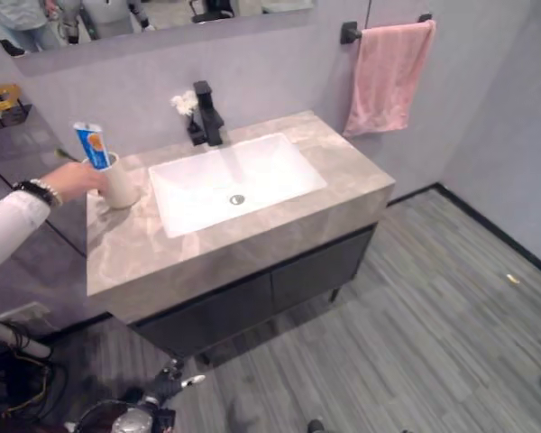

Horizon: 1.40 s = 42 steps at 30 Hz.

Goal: Put brush and paste in cup on sink, flatten towel.

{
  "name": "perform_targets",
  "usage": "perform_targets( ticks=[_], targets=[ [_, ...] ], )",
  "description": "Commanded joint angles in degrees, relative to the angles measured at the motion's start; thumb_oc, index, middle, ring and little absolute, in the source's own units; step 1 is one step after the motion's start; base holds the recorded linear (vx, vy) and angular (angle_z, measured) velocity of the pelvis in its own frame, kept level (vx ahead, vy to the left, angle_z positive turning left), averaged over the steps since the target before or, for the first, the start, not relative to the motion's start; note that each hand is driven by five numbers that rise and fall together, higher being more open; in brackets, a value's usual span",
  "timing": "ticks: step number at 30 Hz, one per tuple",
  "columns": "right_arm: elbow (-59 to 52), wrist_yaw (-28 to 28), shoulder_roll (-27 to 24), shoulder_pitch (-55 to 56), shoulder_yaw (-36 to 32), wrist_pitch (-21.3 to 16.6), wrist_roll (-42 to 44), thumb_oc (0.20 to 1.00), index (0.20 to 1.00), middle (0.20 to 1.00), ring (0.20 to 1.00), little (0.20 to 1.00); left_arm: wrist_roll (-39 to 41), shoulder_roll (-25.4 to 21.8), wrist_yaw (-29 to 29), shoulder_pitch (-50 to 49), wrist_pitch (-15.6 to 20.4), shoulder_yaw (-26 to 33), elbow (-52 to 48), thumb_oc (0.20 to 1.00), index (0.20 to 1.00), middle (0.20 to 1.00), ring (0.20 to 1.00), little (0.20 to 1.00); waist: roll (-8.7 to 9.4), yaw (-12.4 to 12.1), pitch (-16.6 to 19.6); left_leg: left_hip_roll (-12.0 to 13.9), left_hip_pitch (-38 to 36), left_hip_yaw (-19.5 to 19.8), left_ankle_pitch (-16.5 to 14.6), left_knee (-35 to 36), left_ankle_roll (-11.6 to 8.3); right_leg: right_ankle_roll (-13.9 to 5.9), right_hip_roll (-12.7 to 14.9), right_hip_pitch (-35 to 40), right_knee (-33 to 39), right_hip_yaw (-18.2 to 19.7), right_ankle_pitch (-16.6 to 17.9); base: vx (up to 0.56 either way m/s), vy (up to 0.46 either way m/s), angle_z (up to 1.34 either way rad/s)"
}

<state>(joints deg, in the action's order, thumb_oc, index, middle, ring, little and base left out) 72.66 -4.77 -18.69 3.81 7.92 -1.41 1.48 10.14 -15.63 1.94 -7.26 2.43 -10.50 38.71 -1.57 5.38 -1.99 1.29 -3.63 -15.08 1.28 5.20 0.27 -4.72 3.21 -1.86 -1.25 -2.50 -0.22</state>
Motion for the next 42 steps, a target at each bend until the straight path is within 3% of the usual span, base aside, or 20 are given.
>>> perform_targets(
  ticks=[1,9,22,28,29,31,33,37,42],
  targets=[
    [3.17,-0.51,0.17,-1.47,-0.52,-0.47,2.43,1.0,1.0,1.0,1.0,1.0,-0.3,-1.63,-1.11,-0.04,2.44,-1.68,-2.81,1.0,1.0,1.0,1.0,1.0,1.47,0.21,1.12,-3.26,2.17,0.96,-2.31,-2.34,0.97,-2.82,0.58,-1.91,0.65,-2.13,4.06,0.0,0.087,-0.16],
    [2.44,-0.27,1.29,-1.49,-0.33,-0.64,3.33,1.0,1.0,1.0,1.0,1.0,-1.85,-2.97,-1.65,0.44,2.33,-2.46,-3.36,1.0,1.0,1.0,1.0,1.0,1.62,0.44,0.38,-3.83,1.82,1.26,-3.2,-2.67,1.94,-3.45,1.52,-2.99,-3.11,-2.71,3.33,0.0,0.069,-0.03],
    [1.79,0.18,2.11,-6.73,4.63,0.14,-1.57,1.0,1.0,1.0,1.0,1.0,-6.3,-6.44,-2.42,-3.87,1.28,0.06,-10.25,1.0,1.0,1.0,1.0,1.0,3.26,-4.36,0.15,-5.92,1.05,7.67,-4.75,-4.89,4.03,-3.28,4.23,-2.97,-13.37,-9.37,1.5,0.03,0.067,0.25],
    [-1.04,-0.32,2.03,-9.28,5.93,-0.46,-0.35,1.0,1.0,1.0,1.0,1.0,-5.37,-6.66,-2.72,-5.9,1.27,1.04,-10.09,1.0,1.0,1.0,1.0,1.0,3.16,-5.25,-0.67,-6.5,0.53,11.37,-5.07,-5.75,4.62,-2.83,3.22,-4.94,-19.1,-9.2,1.9,0.04,0.048,0.44],
    [-1.74,-0.32,1.89,-9.42,6.21,-0.84,0.1,1.0,1.0,1.0,1.0,1.0,-5.24,-6.61,-2.56,-5.74,1.49,1.02,-9.59,1.0,1.0,1.0,1.0,1.0,3.18,-5.29,-0.68,-6.62,0.47,12.15,-5.05,-5.81,4.45,-2.26,2.23,-5.57,-17.89,-8.52,1.07,0.08,0.013,0.45],
    [-2.28,-0.4,1.68,-10.17,6.9,-0.9,0.15,1.0,1.0,1.0,1.0,1.0,-4.83,-6.43,-2.29,-5.34,1.81,1.09,-8.67,1.0,1.0,1.0,1.0,1.0,3.0,-5.7,-0.78,-6.57,0.29,12.99,-5.26,-5.65,4.06,-1.71,2.92,-6.24,-14.38,-9.93,1.18,0.09,-0.032,0.48],
    [-2.63,-0.35,1.5,-11.0,7.3,-0.94,-0.23,1.0,1.0,1.0,1.0,1.0,-3.94,-6.32,-1.96,-4.83,2.18,1.16,-8.14,1.0,1.0,1.0,1.0,1.0,2.68,-5.71,-1.46,-6.33,-0.16,13.56,-5.7,-5.73,3.63,-2.32,5.11,-9.46,-10.51,-10.91,3.92,0.13,-0.058,0.29],
    [-3.16,-0.64,0.94,-11.68,9.51,-0.53,-4.16,1.0,1.0,1.0,1.0,1.0,-3.18,-6.19,-1.31,-4.51,2.7,1.03,-8.62,1.0,1.0,1.0,1.0,1.0,3.01,-4.93,-3.25,-6.24,-2.81,15.21,-7.62,-5.89,2.64,-4.66,7.31,-12.0,-4.21,-8.75,10.56,0.19,-0.072,0.28],
    [-0.85,-0.32,1.01,-10.44,8.57,0.0,-4.5,1.0,1.0,1.0,1.0,1.0,-2.78,-5.61,-0.85,-3.43,3.07,0.76,-7.38,1.0,1.0,1.0,1.0,1.0,4.02,-4.66,-2.63,-6.11,-5.73,16.95,-10.53,-5.82,1.78,-5.0,6.46,-10.84,-1.88,-7.85,11.5,0.23,-0.112,0.33]
  ],
)
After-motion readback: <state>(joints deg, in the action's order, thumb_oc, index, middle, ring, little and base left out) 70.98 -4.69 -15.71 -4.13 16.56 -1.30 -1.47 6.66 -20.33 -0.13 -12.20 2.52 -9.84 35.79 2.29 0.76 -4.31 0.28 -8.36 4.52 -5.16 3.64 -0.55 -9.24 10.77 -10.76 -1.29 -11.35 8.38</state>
